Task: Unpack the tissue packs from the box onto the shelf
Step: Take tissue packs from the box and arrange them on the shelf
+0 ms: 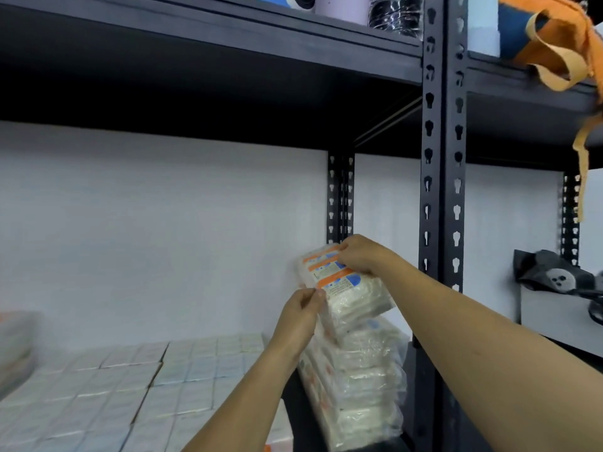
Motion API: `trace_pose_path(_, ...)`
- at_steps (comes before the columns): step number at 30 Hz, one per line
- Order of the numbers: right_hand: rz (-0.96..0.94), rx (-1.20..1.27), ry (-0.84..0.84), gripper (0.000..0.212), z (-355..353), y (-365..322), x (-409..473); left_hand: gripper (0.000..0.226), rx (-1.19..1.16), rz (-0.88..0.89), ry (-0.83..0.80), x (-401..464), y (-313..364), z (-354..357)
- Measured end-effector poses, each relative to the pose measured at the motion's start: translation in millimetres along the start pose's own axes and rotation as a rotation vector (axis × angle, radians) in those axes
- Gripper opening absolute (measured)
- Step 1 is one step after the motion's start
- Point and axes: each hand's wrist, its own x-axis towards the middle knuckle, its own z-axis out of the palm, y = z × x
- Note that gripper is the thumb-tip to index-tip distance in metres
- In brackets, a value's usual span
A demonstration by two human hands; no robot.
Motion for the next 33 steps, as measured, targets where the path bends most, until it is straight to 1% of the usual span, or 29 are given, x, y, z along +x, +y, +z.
trace_pose_path(2, 0.007, -0.128, -0.077, 0.026, 2.9, 3.7, 1.0, 0.033, 0.056, 0.012, -0.029, 0.8, -5.0, -1.3)
trace_pose_path(4, 0.022, -0.207, -0.126, 0.03, 6.2, 4.6, 1.0, 0.046, 0.115, 0.014, -0.034, 1.9, -9.7, -3.5)
trace_pose_path(6, 0.033, -0.267, -0.122, 0.028, 7.8, 4.9, 2.2, 0.05, 0.138, 0.035, -0.025, 1.1, -12.9, -5.6)
trace_pose_path(8, 0.054, -0.316, -0.083, 0.026, 7.6, 5.5, 2.6, 0.05, 0.143, 0.072, -0.027, -2.5, -16.3, -8.0)
trace_pose_path(11, 0.094, -0.274, -0.052, 0.026, 5.5, 6.4, -4.1, 0.058, 0.169, 0.128, -0.086, -11.7, -22.8, -10.8)
trace_pose_path(13, 0.107, -0.205, -0.066, 0.031, 5.6, 7.6, -9.7, 0.069, 0.208, 0.143, -0.112, -15.0, -27.7, -9.7)
trace_pose_path(15, 0.088, -0.132, -0.08, 0.04, 9.4, 10.4, -13.3, 0.076, 0.233, 0.151, -0.102, -15.8, -30.6, -6.6)
trace_pose_path(17, 0.043, -0.097, -0.051, 0.051, 15.2, 13.2, -12.4, 0.076, 0.231, 0.157, -0.069, -14.3, -32.3, -3.3)
trace_pose_path(20, 0.002, -0.107, 0.008, 0.048, 22.5, 18.5, -5.9, 0.075, 0.236, 0.147, -0.042, -9.7, -32.0, 0.3)
trace_pose_path(23, -0.007, -0.105, 0.065, 0.05, 25.9, 20.3, -5.2, 0.076, 0.255, 0.128, -0.043, -3.8, -30.1, 1.6)
trace_pose_path(28, -0.003, -0.097, 0.075, 0.055, 26.5, 21.3, -9.7, 0.077, 0.259, 0.123, -0.055, -3.2, -31.0, 0.8)
trace_pose_path(33, -0.079, -0.098, 0.151, 0.048, 26.4, 20.8, -19.8, 0.081, 0.258, 0.123, -0.09, -11.1, -26.6, -2.6)
